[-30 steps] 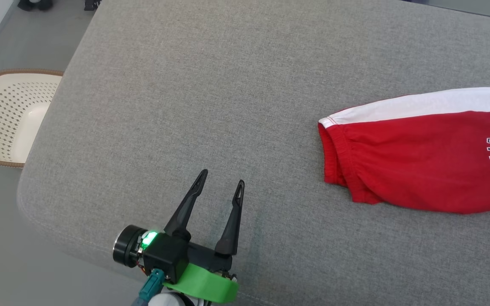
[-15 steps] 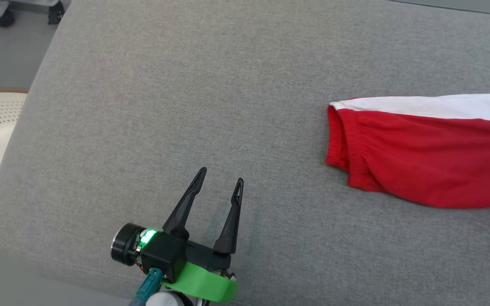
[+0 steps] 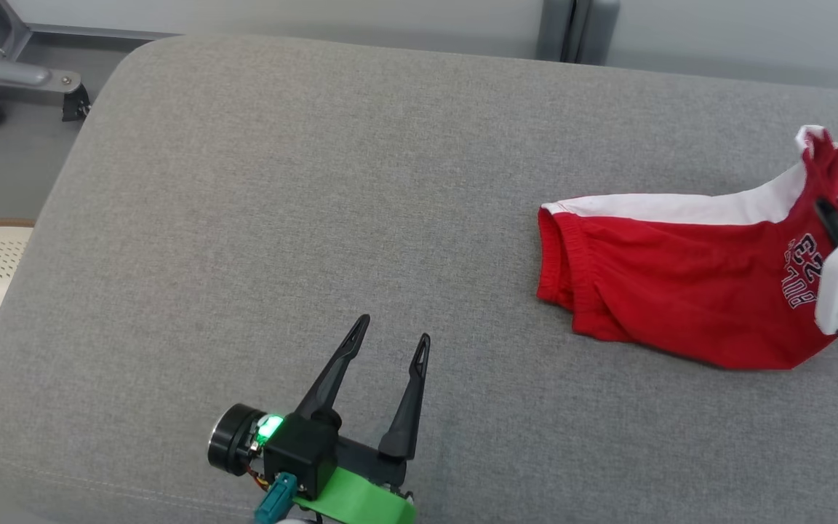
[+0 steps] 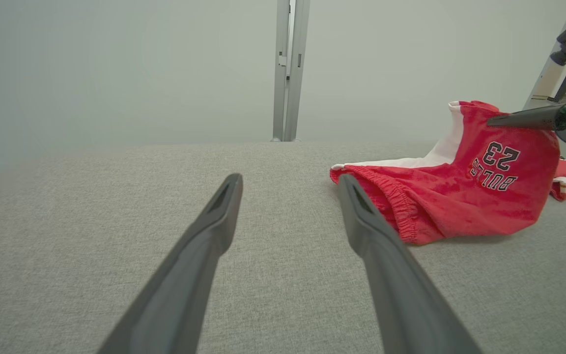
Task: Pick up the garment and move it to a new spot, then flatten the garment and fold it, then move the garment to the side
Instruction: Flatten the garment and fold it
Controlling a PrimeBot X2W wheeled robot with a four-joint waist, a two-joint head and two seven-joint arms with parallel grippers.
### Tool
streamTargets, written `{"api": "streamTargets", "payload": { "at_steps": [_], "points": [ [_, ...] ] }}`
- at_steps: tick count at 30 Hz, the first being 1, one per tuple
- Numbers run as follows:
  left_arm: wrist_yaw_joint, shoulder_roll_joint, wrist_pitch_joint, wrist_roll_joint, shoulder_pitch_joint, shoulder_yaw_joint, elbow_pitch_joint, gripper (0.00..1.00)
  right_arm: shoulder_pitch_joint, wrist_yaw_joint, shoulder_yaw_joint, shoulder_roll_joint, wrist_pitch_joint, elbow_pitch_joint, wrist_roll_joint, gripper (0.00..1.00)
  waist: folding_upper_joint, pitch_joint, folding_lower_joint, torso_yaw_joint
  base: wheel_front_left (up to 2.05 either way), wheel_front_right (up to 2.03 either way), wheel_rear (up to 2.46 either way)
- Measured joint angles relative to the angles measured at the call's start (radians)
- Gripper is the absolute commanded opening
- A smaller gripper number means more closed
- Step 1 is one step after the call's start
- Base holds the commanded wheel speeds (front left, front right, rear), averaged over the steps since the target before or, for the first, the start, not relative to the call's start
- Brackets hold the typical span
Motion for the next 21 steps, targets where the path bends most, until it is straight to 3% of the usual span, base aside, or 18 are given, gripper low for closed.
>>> {"api": "streamTargets", "payload": {
  "at_steps": [9, 19, 20, 21],
  "points": [
    [0.000, 0.000, 0.000, -0.001, 0.016, -0.017, 0.018, 1.00, 0.007, 0.000, 0.095, 0.124, 0.040, -0.101, -0.026, 0.00, 0.0000, -0.051, 0.0000, 0.059, 0.00, 0.00, 0.00],
    [0.000, 0.000, 0.000, -0.012, 0.014, -0.040, 0.022, 1.00, -0.021, 0.000, 0.212, 0.243, 0.035, -0.040, -0.053, 0.00, 0.0000, -0.059, 0.0000, 0.125, 0.00, 0.00, 0.00],
    [0.002, 0.000, 0.000, -0.016, 0.014, -0.041, 0.021, 1.00, -0.023, 0.000, 0.226, 0.258, 0.028, -0.031, -0.051, 0.23, 0.0000, -0.055, 0.0000, 0.128, 0.00, 0.00, 0.00],
    [0.004, 0.000, 0.000, -0.018, 0.013, -0.041, 0.021, 1.00, -0.025, 0.000, 0.236, 0.271, 0.020, -0.027, -0.042, 1.00, 0.0000, -0.053, 0.0000, 0.130, 0.00, 0.00, 0.00]
  ]
}}
